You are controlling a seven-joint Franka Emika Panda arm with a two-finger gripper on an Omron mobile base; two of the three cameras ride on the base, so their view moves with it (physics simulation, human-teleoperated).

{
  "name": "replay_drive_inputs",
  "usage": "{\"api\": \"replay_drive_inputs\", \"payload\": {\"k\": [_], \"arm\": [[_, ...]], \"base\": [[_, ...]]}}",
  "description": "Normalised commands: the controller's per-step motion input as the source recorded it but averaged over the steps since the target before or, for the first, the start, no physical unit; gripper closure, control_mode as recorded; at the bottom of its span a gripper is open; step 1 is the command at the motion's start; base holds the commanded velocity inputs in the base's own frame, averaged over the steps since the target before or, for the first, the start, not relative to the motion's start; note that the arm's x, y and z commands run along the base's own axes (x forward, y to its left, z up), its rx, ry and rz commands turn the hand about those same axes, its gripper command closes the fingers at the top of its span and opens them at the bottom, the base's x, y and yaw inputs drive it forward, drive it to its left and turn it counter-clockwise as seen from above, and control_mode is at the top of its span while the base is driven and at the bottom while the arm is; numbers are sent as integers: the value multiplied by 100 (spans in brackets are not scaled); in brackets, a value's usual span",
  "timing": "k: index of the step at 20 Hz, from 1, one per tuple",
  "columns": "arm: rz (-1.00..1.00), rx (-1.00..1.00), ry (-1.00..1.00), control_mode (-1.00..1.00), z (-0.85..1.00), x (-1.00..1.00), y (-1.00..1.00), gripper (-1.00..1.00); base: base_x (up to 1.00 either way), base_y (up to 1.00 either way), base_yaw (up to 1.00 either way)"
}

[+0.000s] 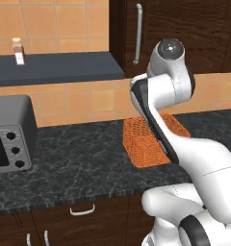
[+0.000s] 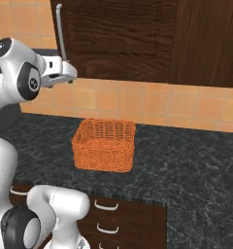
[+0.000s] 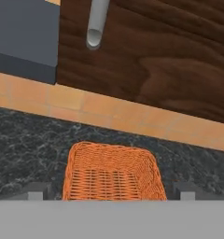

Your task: Open the cabinet, pick up the bread from the cabinet and place it in the basket. Then move the basket to the dining counter.

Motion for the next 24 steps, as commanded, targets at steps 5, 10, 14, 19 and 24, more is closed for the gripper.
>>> {"api": "replay_drive_inputs", "payload": {"k": [5,10,14,19,24], "arm": [[10,10,-6,-100,68,0,1,-100],[7,4,-2,-100,-3,-11,28,-100],[0,0,-19,-100,43,7,36,-100],[0,0,-10,-100,24,27,0,-100],[0,0,0,-100,0,67,0,-100]], "base": [[0,0,0],[0,0,0],[0,0,0],[0,0,0],[0,0,0]]}}
